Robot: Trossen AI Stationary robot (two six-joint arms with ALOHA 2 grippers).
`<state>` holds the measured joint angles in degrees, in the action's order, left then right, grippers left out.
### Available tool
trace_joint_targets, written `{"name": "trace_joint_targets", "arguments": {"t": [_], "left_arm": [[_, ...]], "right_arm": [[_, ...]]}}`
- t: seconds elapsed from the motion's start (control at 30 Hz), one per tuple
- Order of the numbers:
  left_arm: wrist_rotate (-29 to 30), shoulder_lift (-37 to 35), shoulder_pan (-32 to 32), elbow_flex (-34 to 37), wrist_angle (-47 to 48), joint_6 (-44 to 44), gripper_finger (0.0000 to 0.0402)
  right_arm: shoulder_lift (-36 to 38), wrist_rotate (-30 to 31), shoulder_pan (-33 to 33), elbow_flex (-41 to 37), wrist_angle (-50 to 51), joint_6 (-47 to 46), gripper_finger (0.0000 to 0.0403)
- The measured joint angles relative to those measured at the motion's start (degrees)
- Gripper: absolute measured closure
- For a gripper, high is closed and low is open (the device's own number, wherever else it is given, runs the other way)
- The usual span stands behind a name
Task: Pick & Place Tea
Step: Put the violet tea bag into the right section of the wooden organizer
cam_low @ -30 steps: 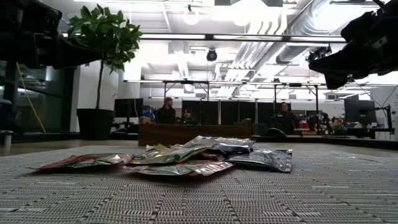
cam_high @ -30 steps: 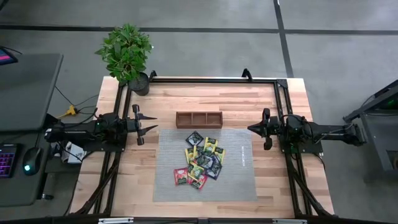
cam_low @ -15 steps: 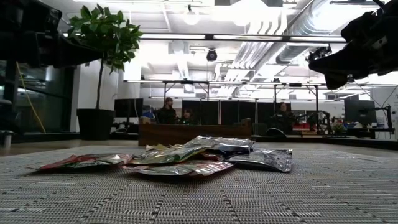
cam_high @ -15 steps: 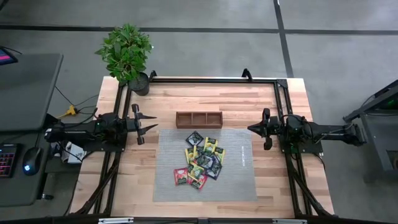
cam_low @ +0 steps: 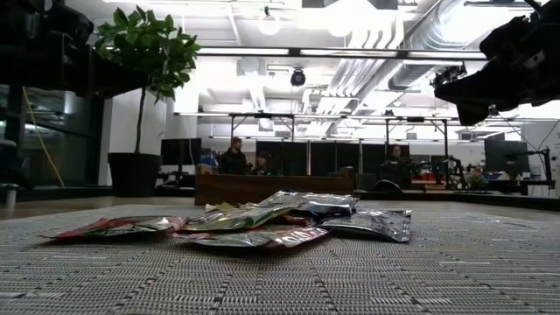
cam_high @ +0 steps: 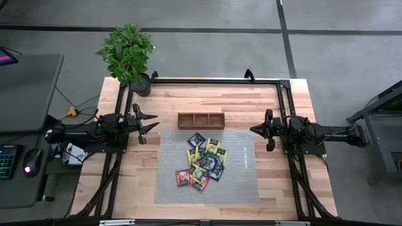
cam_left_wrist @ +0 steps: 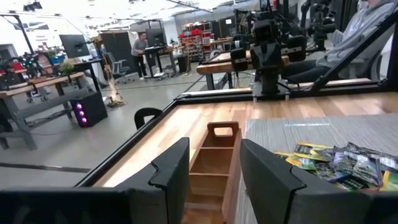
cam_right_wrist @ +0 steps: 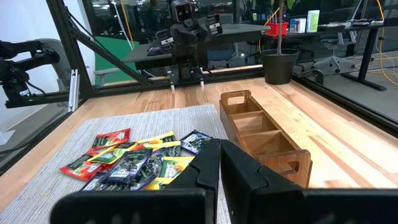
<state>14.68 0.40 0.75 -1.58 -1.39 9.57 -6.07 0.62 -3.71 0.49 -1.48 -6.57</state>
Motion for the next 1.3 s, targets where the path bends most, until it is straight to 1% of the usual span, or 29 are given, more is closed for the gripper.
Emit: {"name": "trace_joint_targets", "arguments": {"t": [0.2, 0.33, 0.47, 0.57, 0.63, 0.73, 0.93, 1.0, 1.3], "left_arm": [[0.2, 0.0, 0.0, -0.1, 0.5, 1.5, 0.0261], [0.6, 0.0, 0.0, -0.1, 0.5, 0.0, 0.0261], [2.5, 0.0, 0.0, -0.1, 0.6, -1.6, 0.0261], [4.1, 0.0, 0.0, -0.1, 0.6, -4.1, 0.0261], [4.2, 0.0, 0.0, -0.1, 0.6, -5.2, 0.0261], [4.3, 0.0, 0.0, -0.1, 0.6, -5.3, 0.0261], [4.5, 0.0, 0.0, -0.1, 0.6, -5.3, 0.0261], [4.5, 0.0, 0.0, -0.1, 0.6, -5.3, 0.0261], [4.3, 1.7, 0.0, -0.1, 0.7, -5.3, 0.0261]], "right_arm": [[0.0, 0.0, 0.0, 0.0, 0.0, 0.0, 0.0392], [0.0, 0.0, 0.0, 0.0, 0.0, 0.0, 0.0392], [0.0, -0.1, 0.0, 0.0, 0.0, -0.7, 0.0392], [0.0, -0.3, 0.0, 0.0, -0.5, -7.0, 0.0392], [0.0, 0.9, 0.0, 0.0, -1.1, -11.4, 0.0392], [0.0, 1.7, 0.0, 0.0, -1.4, -19.4, 0.0392], [0.0, 5.0, 0.0, 0.0, -1.3, -30.9, 0.0392], [0.0, 5.1, 0.0, 0.0, -1.3, -32.4, 0.0392], [-0.3, 4.4, 0.0, 0.9, -0.3, -32.2, 0.0392]]}}
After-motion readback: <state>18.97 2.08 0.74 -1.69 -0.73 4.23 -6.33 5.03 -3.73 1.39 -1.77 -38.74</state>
